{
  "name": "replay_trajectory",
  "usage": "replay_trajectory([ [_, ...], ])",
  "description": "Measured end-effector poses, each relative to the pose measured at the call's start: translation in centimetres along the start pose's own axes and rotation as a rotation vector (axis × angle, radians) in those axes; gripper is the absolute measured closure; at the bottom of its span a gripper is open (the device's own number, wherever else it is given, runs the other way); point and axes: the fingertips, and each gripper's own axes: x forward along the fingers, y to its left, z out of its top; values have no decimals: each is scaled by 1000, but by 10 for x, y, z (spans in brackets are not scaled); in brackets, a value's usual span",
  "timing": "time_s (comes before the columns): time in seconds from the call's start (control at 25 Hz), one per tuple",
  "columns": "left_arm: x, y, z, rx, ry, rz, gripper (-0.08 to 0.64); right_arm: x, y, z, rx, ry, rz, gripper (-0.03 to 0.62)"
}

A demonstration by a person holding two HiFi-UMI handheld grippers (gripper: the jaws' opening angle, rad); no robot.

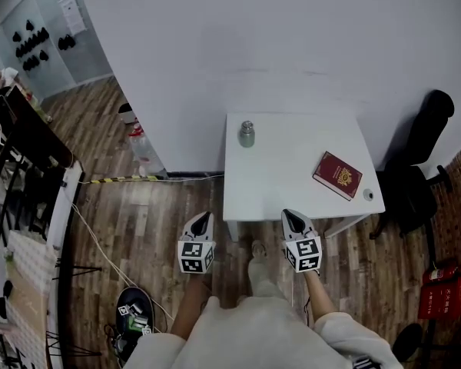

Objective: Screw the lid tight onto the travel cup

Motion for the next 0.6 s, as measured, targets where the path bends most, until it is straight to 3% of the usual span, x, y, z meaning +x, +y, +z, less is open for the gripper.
replay_trajectory([
  [0.6, 147, 63, 48, -17, 25, 58, 551, 163, -79, 45, 4, -1, 76, 592],
])
